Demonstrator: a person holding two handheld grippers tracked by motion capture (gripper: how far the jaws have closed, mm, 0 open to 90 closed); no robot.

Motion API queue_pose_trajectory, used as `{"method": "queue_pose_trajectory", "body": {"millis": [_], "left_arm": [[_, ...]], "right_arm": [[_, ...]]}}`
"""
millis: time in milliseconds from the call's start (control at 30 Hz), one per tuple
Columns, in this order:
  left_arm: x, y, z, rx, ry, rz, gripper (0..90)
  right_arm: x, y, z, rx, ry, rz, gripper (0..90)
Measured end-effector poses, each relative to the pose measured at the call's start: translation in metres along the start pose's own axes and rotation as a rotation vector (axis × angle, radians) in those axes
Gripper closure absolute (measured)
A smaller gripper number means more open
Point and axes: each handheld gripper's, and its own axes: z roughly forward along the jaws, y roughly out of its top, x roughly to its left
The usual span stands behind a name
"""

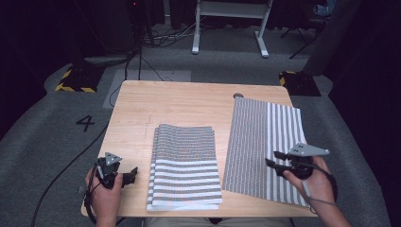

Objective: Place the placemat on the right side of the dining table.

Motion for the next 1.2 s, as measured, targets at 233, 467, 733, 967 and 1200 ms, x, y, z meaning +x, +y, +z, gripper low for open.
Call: {"method": "queue_pose_trajectory", "body": {"millis": [233, 467, 733, 967, 1200], "left_arm": [[0.0, 0.0, 0.0, -0.001, -0.002, 0.0, 6.2], [0.0, 0.0, 0.0, 0.0, -0.002, 0.004, 6.1], [0.0, 0.0, 0.0, 0.001, -0.012, 0.005, 5.9], [-0.001, 0.0, 0.0, 0.003, -0.003, 0.011, 5.6], [-0.001, 0.001, 0.0, 0.003, -0.005, 0.014, 5.5]], "right_arm": [[0.059, -0.007, 0.034, 0.057, 0.137, -0.025, 49.4], [0.092, -0.015, 0.072, 0.116, 0.155, -0.06, 44.1], [0.103, -0.029, 0.098, 0.171, 0.116, -0.14, 34.2], [0.088, -0.029, 0.097, 0.139, 0.103, -0.134, 73.9], [0.081, -0.027, 0.092, 0.142, 0.101, -0.202, 87.9]]}}
